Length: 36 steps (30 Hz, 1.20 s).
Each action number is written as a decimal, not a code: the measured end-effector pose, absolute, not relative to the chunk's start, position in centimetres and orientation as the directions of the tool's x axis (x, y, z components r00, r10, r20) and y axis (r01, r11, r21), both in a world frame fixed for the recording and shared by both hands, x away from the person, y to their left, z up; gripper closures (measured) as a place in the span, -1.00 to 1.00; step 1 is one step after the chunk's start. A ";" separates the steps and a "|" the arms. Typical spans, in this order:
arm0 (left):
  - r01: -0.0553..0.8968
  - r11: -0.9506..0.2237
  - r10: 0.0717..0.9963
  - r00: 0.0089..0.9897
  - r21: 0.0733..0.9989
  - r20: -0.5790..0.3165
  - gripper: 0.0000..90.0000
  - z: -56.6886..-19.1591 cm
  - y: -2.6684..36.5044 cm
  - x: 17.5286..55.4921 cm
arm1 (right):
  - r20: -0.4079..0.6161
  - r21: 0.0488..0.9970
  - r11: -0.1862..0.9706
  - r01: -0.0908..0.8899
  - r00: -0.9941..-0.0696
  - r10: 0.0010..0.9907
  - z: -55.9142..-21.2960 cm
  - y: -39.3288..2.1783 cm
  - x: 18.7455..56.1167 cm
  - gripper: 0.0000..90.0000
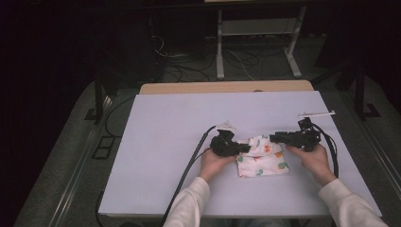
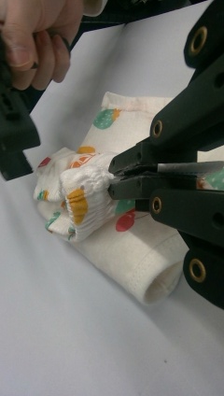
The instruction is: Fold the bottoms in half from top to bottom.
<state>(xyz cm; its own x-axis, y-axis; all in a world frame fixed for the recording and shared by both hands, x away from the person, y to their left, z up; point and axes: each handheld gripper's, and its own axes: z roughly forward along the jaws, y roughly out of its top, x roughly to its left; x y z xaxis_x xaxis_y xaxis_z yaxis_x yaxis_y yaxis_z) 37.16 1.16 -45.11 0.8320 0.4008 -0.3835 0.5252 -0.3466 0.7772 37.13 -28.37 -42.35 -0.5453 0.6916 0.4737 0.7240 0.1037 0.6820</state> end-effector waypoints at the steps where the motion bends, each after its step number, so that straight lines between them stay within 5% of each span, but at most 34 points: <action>1: 0.526 -0.345 0.401 0.831 0.777 -0.385 0.93 -45.2 1.2 37.2 | 0.462 0.683 0.115 0.721 -0.549 0.697 -42.3 -28.1 37.5 0.19; 8: 0.534 -0.347 0.403 0.827 0.771 -0.392 0.93 -45.4 1.2 37.2 | 0.456 0.642 0.183 0.744 -0.562 0.690 -42.0 -25.7 40.4 0.95; 30: 0.534 -0.375 0.393 0.832 0.758 -0.391 0.92 -46.1 0.9 37.1 | 0.449 0.406 0.373 0.834 -0.538 0.714 -43.9 -22.1 44.8 0.96; 36: 0.490 -0.409 0.408 0.853 0.770 -0.326 0.68 -45.8 0.7 36.6 | 0.503 0.395 0.363 0.844 -0.529 0.684 -43.5 -22.7 44.7 0.96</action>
